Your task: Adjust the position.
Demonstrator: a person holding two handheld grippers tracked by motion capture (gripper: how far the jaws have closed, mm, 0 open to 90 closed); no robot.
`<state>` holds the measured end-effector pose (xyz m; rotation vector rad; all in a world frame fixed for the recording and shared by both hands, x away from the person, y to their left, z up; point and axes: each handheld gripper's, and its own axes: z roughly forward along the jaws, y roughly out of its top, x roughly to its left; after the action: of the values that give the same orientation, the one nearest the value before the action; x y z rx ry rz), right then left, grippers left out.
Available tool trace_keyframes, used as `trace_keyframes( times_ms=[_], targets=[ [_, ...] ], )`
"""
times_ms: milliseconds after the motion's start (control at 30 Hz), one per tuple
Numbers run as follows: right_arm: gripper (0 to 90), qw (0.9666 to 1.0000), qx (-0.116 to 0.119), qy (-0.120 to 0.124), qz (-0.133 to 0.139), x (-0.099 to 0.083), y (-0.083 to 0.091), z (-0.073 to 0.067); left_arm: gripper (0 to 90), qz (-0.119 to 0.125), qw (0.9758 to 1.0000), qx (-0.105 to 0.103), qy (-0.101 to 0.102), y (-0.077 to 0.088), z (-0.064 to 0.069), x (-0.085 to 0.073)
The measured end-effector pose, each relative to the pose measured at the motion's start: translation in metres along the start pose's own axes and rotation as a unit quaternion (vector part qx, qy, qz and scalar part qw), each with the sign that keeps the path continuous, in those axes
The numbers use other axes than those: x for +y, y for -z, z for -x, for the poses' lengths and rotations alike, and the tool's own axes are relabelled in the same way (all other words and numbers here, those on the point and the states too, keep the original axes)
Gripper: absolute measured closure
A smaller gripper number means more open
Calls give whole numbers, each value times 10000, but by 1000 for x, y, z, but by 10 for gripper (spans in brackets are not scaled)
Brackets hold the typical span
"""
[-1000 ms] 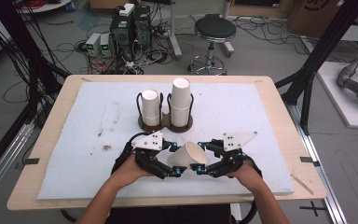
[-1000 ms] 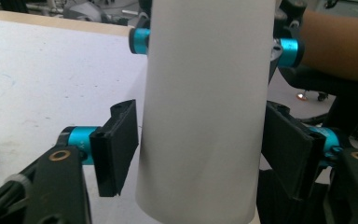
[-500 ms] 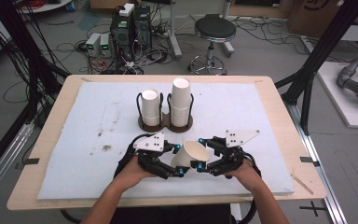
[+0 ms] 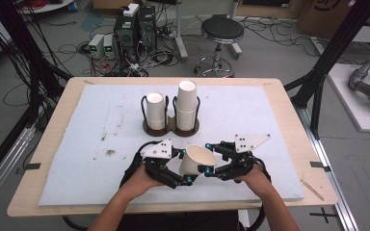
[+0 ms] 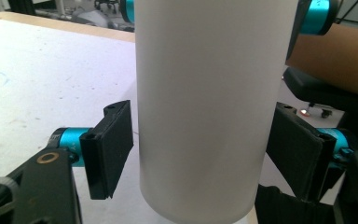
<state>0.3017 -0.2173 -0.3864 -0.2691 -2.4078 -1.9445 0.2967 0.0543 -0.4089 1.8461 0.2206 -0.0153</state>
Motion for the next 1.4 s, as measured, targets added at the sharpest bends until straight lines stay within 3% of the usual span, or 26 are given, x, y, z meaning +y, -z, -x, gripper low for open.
trace_keyframes(
  times_ms=[100, 400, 700, 1033, 1167, 1333, 1400],
  targets=[
    [396, 10000, -52, 15, 11, 1, 0, 0, 348, 98, 9999, -57, -65, 0, 0, -2],
    [327, 9996, -101, -190, 160, 1, -3, 0, 355, 378, 9992, -96, 41, 0, -1, -7],
    [263, 9979, -245, -286, 530, 0, -4, -1, 354, 894, 9957, -121, 187, 3, -3, -8],
    [268, 9981, -168, -306, 516, -1, -10, -3, 353, 945, 9954, -142, 116, -3, 0, -9],
    [338, 9984, -109, -233, 509, -1, -11, -3, 352, 957, 9953, -136, 116, -3, 0, -9],
    [373, 9991, -164, -42, 383, 0, -10, -3, 340, 823, 9965, -16, 117, -5, 1, -10],
    [373, 9992, -276, -3, 306, 0, -10, -4, 307, 617, 9979, 147, 119, -6, 1, -11]
  ],
)
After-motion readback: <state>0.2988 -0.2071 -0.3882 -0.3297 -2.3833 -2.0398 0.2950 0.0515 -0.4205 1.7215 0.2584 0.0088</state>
